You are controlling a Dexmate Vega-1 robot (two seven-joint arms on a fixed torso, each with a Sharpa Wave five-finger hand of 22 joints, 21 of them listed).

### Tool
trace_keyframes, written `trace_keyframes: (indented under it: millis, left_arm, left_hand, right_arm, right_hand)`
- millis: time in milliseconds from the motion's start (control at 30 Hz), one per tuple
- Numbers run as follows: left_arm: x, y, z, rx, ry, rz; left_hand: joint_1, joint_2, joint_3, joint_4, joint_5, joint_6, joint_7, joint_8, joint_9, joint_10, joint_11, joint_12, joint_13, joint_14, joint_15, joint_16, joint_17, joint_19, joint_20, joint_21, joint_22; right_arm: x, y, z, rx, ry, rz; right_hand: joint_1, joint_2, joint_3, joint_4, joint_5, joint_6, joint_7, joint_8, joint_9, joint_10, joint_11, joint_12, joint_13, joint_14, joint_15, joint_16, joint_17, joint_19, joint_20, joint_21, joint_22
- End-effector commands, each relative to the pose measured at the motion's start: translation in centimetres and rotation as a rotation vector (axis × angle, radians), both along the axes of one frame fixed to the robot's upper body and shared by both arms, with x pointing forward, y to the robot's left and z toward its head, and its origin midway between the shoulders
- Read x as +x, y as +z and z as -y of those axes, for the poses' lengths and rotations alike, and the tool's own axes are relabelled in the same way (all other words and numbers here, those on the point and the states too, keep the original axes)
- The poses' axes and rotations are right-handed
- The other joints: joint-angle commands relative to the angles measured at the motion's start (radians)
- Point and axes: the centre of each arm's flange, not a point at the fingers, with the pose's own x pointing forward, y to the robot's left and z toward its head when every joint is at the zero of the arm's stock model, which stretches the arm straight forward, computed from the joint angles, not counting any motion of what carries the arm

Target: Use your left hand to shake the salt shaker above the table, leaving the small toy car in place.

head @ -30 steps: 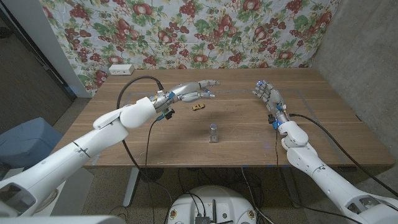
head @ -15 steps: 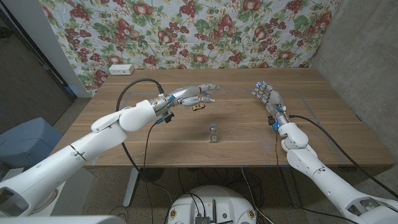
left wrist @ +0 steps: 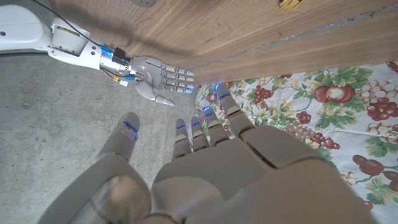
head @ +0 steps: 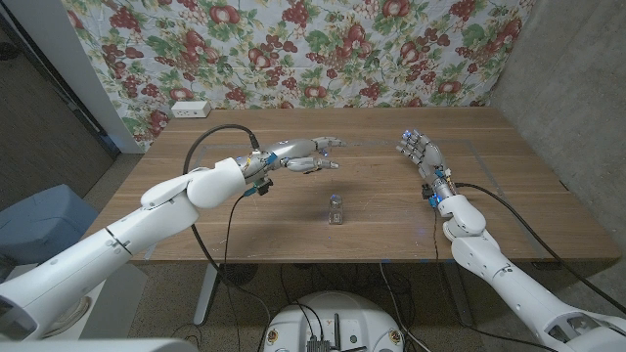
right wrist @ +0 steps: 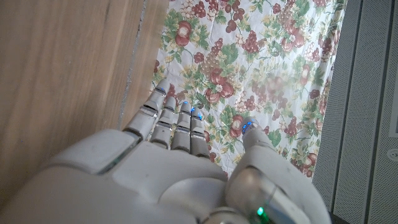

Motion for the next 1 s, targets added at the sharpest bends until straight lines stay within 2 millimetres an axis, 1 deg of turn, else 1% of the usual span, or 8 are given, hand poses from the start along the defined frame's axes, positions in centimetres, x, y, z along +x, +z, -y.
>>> trace_keyframes:
  millis: [33,267,433,600,700,767,867,1000]
  left_arm:
    - [-0.6,-0.3,0.7,0.083,0.054,0.015]
    - [-0.9,-0.3,1.3,0.127,0.083,0.023]
    - [-1.2,-0.4,1.7,0.154,0.109,0.025]
    - [-1.4,-0.7,2.0,0.155,0.139,0.031]
    - [-1.5,-1.0,2.0,0.154,0.16,0.034]
    - [-1.6,-1.1,2.0,0.147,0.166,0.033]
    - [-1.6,-1.4,2.0,0.142,0.185,0.036]
    - [-1.5,-1.8,1.9,0.135,0.198,0.027]
  left_hand:
    - [0.032,-0.009,0.006,-0.01,-0.003,0.024,-0.001,0.014,0.005,0.012,-0.008,0.003,0.002,0.02,0.001,0.002,0.003,0.013,-0.001,-0.004,0.0]
    - [0.094,-0.027,0.01,-0.01,-0.005,0.046,0.003,0.022,0.005,0.046,-0.009,0.009,0.002,0.085,-0.006,0.015,0.004,0.048,0.005,-0.004,0.001]
    - [0.132,-0.026,0.014,-0.008,-0.005,0.073,0.011,0.029,0.005,0.072,-0.011,0.014,0.002,0.116,-0.01,0.017,0.004,0.066,0.004,-0.004,0.002]
    - [0.159,-0.028,0.012,-0.008,-0.005,0.094,0.009,0.033,0.005,0.099,-0.014,0.018,0.002,0.148,-0.01,0.022,0.004,0.09,0.002,0.001,0.003]
    - [0.18,-0.03,0.011,-0.008,-0.005,0.109,0.015,0.035,0.005,0.113,-0.012,0.019,0.003,0.168,-0.011,0.023,0.005,0.114,-0.001,0.006,0.004]
    - [0.192,-0.032,0.01,-0.008,-0.004,0.115,0.015,0.036,0.006,0.121,-0.02,0.019,0.003,0.175,-0.012,0.022,0.004,0.125,-0.002,0.009,0.004]
    - [0.207,-0.034,0.008,-0.008,-0.004,0.127,0.02,0.038,0.006,0.129,-0.019,0.018,0.003,0.187,-0.008,0.022,0.004,0.14,-0.001,0.012,0.004]
    - [0.228,-0.035,0.007,-0.008,-0.004,0.15,0.033,0.043,0.006,0.139,-0.021,0.017,0.003,0.199,-0.008,0.02,0.004,0.155,-0.002,0.014,0.004]
  right_arm:
    - [-0.3,-0.6,0.4,0.013,0.003,0.007]
    - [-0.6,-0.9,0.7,0.017,0.002,0.012]
    - [-0.8,-1.1,0.9,0.014,0.003,0.013]
    - [-1.0,-1.4,1.0,0.014,0.004,0.01]
    - [-1.2,-1.6,1.1,0.016,0.004,0.006]
    - [-1.2,-1.7,1.2,0.011,0.001,0.008]
    - [-1.3,-1.7,1.3,0.011,0.002,0.007]
    - [-1.4,-1.8,1.3,0.012,0.005,0.002]
  right_hand:
    - [-0.002,0.005,0.003,-0.007,0.008,0.009,0.0,0.003,0.005,0.008,0.001,0.006,0.0,0.004,0.0,0.003,0.0,0.013,-0.002,-0.001,0.004]
    - [-0.003,0.005,0.003,-0.007,0.008,0.012,-0.001,0.004,0.005,0.009,0.003,0.006,0.0,0.005,0.001,0.003,-0.001,0.014,-0.003,-0.002,0.004]
    - [-0.004,0.004,0.003,-0.006,0.008,0.014,-0.002,0.004,0.005,0.011,0.003,0.007,0.0,0.006,0.001,0.004,-0.001,0.016,-0.003,-0.003,0.004]
    - [-0.006,0.004,0.002,-0.006,0.008,0.017,-0.005,0.005,0.005,0.013,0.002,0.007,0.0,0.007,0.001,0.004,-0.001,0.017,-0.002,-0.004,0.004]
    - [-0.007,0.004,0.002,-0.006,0.008,0.019,-0.007,0.006,0.006,0.015,0.004,0.008,0.0,0.008,0.001,0.005,-0.001,0.017,-0.001,-0.005,0.004]
    - [-0.007,0.004,0.002,-0.005,0.008,0.02,-0.009,0.006,0.006,0.015,0.004,0.008,0.0,0.008,0.001,0.005,-0.001,0.017,-0.001,-0.005,0.004]
    - [-0.008,0.004,0.002,-0.005,0.008,0.021,-0.009,0.006,0.006,0.015,0.004,0.007,0.0,0.008,0.002,0.005,-0.001,0.018,-0.001,-0.006,0.004]
    - [-0.009,0.005,0.001,-0.005,0.007,0.021,-0.009,0.006,0.006,0.016,0.005,0.008,0.0,0.008,0.002,0.005,-0.001,0.018,-0.001,-0.006,0.004]
